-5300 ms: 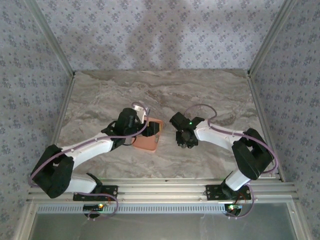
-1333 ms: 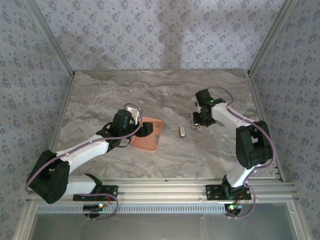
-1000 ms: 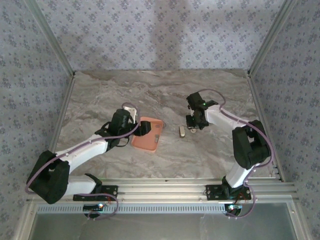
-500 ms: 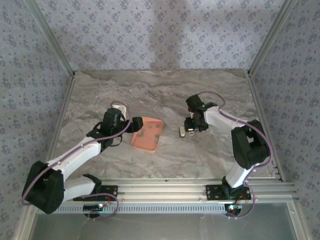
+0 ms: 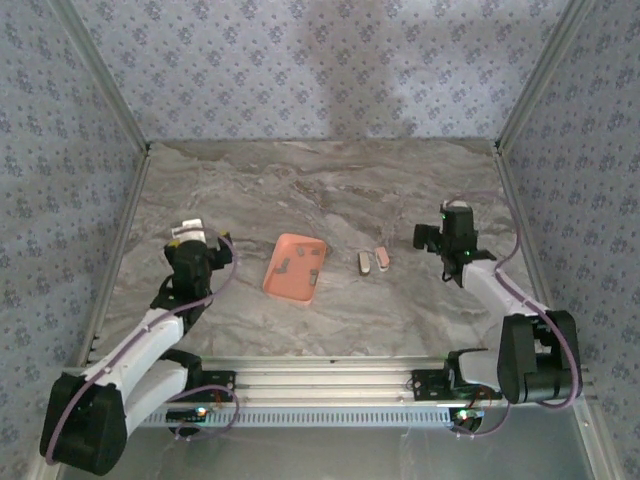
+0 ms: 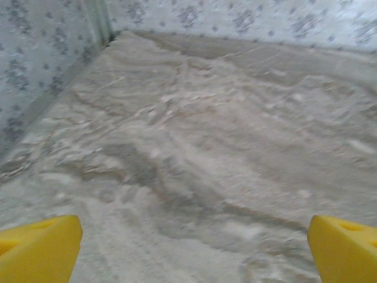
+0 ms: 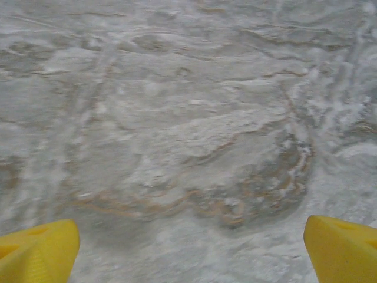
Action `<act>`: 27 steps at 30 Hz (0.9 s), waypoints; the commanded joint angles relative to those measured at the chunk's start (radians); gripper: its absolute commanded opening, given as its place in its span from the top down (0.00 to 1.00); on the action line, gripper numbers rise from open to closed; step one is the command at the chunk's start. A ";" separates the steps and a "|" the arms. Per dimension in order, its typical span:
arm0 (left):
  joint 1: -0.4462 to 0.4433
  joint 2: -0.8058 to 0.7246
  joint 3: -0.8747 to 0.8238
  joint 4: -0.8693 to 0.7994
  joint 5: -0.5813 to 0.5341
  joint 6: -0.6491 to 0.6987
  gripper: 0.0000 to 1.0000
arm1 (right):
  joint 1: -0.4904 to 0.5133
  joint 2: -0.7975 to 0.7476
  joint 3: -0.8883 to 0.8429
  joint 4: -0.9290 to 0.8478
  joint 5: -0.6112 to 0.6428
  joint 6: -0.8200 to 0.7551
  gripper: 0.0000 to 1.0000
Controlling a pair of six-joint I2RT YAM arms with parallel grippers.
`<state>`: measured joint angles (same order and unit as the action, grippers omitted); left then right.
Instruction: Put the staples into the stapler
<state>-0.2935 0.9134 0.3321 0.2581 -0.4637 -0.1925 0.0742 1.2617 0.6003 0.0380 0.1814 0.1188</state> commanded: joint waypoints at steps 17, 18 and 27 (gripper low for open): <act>0.332 0.604 0.045 0.601 0.336 0.100 0.02 | -0.109 0.273 -0.223 0.824 -0.142 -0.133 0.00; 0.325 0.618 0.041 0.610 0.316 0.106 0.02 | -0.108 0.274 -0.225 0.831 -0.138 -0.134 0.00; 0.293 0.620 0.076 0.566 0.338 0.160 0.02 | -0.108 0.270 -0.218 0.803 -0.136 -0.132 0.00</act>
<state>-0.0006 1.5497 0.3870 0.8310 -0.1413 -0.0490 -0.0284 1.5288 0.3637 0.8192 0.0544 0.0013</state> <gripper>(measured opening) 0.981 0.998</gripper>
